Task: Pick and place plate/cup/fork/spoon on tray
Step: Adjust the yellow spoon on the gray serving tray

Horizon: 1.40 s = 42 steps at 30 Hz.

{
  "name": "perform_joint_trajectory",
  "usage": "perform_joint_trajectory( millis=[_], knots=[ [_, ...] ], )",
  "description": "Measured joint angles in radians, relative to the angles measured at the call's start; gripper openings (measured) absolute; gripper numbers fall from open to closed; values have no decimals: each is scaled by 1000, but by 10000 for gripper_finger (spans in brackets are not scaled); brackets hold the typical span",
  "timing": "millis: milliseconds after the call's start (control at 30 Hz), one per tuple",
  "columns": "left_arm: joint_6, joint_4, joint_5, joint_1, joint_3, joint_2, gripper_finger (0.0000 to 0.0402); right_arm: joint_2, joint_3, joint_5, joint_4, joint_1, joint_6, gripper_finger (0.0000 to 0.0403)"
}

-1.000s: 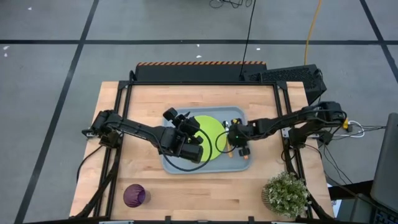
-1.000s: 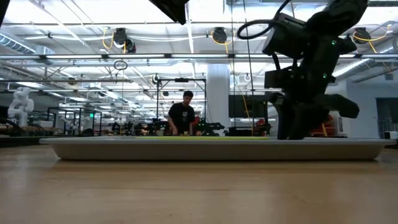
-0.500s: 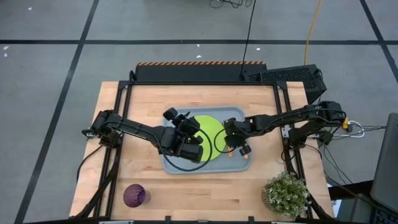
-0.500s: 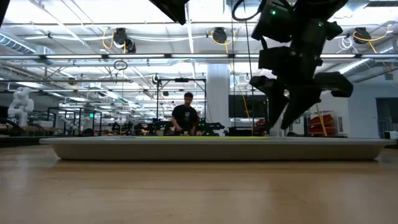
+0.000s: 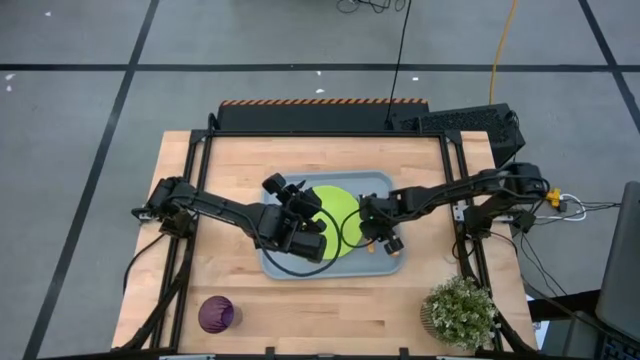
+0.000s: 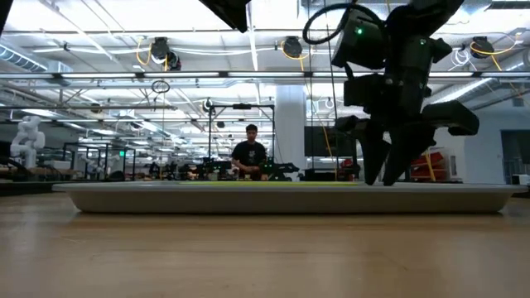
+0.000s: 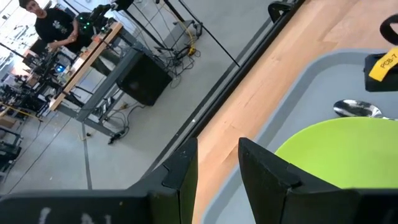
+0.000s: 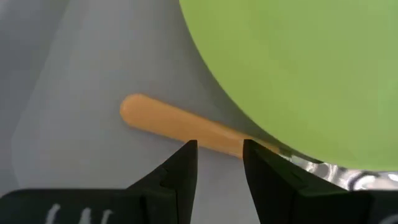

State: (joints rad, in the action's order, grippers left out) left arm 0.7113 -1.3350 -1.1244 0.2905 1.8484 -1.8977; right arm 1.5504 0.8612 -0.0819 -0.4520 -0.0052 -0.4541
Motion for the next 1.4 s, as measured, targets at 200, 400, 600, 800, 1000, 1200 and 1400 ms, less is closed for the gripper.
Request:
perform_joint_trajectory(
  millis=[200,400,600,800,1000,1200,1400],
  knots=[
    [0,-2,0,0,0,0,120,3,0,1,19,0,-60,121],
    [0,-5,0,0,0,0,120,17,0,-1,59,-1,-64,121],
    [0,-7,0,1,0,0,120,75,3,-2,66,-7,17,121],
    [1,-9,0,6,0,0,120,83,3,0,66,-7,51,121],
    [0,-8,0,7,0,0,120,-1,-4,37,30,-6,80,121],
    [0,-8,0,7,0,0,120,-18,-18,58,26,-6,119,121],
    [1,-8,0,10,0,0,120,-24,-99,57,118,-6,144,121]
  ],
)
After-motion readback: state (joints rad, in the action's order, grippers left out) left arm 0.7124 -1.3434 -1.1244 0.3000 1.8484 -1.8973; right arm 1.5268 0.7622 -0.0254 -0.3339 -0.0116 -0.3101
